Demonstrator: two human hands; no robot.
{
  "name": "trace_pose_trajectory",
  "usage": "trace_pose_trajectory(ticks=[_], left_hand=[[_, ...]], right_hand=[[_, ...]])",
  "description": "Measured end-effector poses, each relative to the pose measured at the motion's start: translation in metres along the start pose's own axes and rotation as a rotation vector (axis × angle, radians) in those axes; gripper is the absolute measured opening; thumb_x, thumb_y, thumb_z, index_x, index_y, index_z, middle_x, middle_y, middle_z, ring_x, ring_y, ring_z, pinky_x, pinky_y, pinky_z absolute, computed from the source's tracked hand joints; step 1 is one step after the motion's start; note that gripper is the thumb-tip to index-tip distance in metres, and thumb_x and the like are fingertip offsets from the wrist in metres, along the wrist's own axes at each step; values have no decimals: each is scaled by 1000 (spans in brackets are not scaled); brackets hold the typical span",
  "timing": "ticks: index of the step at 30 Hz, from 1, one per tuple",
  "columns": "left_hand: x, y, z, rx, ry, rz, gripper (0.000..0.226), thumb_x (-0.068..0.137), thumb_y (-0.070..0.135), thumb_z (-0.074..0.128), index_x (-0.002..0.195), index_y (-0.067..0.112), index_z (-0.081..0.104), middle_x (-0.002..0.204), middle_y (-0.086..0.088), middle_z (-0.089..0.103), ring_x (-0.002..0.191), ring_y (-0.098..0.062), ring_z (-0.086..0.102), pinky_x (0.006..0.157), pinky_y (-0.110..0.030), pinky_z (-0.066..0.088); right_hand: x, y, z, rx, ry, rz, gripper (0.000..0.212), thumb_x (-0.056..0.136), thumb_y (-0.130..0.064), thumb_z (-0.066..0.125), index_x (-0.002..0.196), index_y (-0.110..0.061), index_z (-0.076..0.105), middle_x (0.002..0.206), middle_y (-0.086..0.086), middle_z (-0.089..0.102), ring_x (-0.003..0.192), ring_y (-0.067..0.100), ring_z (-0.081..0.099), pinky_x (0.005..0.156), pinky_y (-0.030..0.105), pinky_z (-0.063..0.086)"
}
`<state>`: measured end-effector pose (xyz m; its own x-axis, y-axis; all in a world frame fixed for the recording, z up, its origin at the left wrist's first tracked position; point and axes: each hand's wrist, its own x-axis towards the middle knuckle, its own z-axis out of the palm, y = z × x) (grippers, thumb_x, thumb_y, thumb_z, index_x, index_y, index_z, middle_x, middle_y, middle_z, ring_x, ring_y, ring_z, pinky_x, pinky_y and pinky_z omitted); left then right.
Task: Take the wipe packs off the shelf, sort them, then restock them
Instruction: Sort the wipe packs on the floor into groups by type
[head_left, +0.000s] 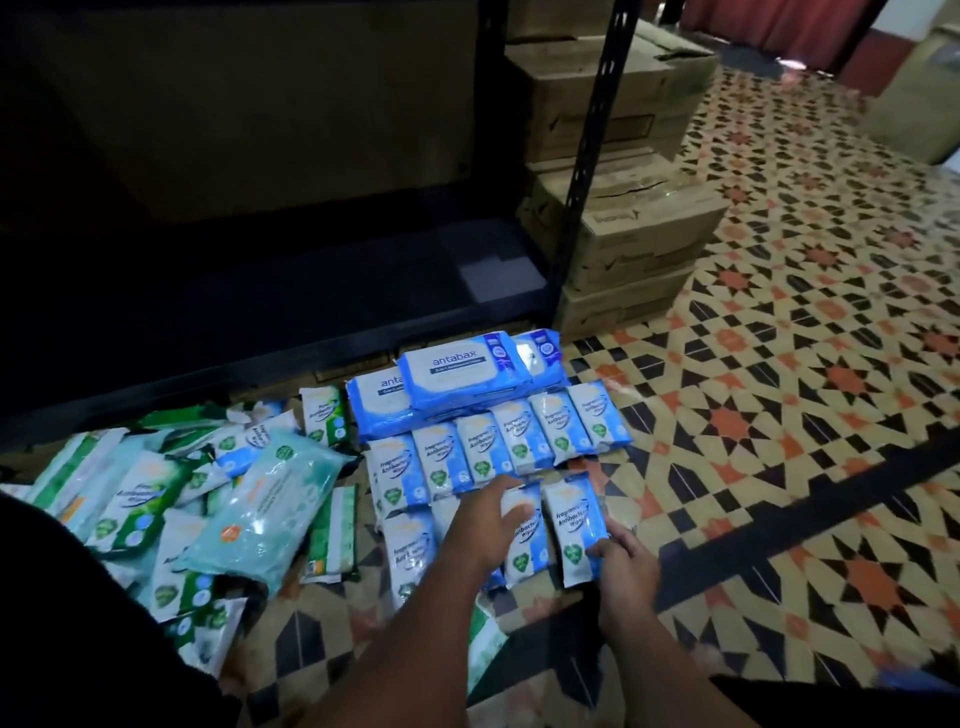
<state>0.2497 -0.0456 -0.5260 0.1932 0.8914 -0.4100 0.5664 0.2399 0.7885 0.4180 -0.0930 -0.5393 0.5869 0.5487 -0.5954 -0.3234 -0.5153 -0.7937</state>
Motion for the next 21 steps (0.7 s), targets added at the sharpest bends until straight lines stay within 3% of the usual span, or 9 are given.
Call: trace_pose_trajectory(ticks=[5,8,11,15,19,21], left_hand=[[17,-3,23,231,51,58,54,102,36,56,151,18,43,158,-7,34,143,-27,37,111,-36,35],[23,-9,28,509,169,150,51,100,38,60,145,17,50,138,-6,50,125,-27,50,100,-37,45],[23,-16,27,742,301,233,45,87,43,75,125,23,65,114,0,60,107,-24,54,88,-36,46],[18,-33,27,827,299,354,46,89,53,66,124,24,63,122,-1,56,114,-27,52,97,-42,37],[-7,-56,30,855,230,296,85,76,87,47,140,32,55,151,-9,45,140,-39,39,116,-60,4],[-17,-62,32,861,238,213,98,72,95,41,147,33,48,157,-13,38,144,-43,34,114,-68,0]], right_hand=[[14,6,-3,-167,-34,-72,43,89,14,49,109,-18,69,101,6,69,86,20,67,73,35,56],[18,7,0,-300,-54,-164,43,90,10,49,118,-17,67,108,5,68,87,17,66,70,34,57],[21,9,3,-454,-96,-307,35,92,0,59,123,-13,70,109,2,72,91,16,67,79,31,55],[29,13,9,-686,-103,-436,33,93,-9,64,125,-14,70,113,6,72,101,20,63,85,27,47],[33,20,13,-749,-82,-430,42,93,-14,67,136,-15,63,124,11,66,120,32,54,105,41,44],[32,21,15,-763,-95,-440,48,94,-17,67,141,-15,58,127,12,63,123,33,49,109,43,38]])
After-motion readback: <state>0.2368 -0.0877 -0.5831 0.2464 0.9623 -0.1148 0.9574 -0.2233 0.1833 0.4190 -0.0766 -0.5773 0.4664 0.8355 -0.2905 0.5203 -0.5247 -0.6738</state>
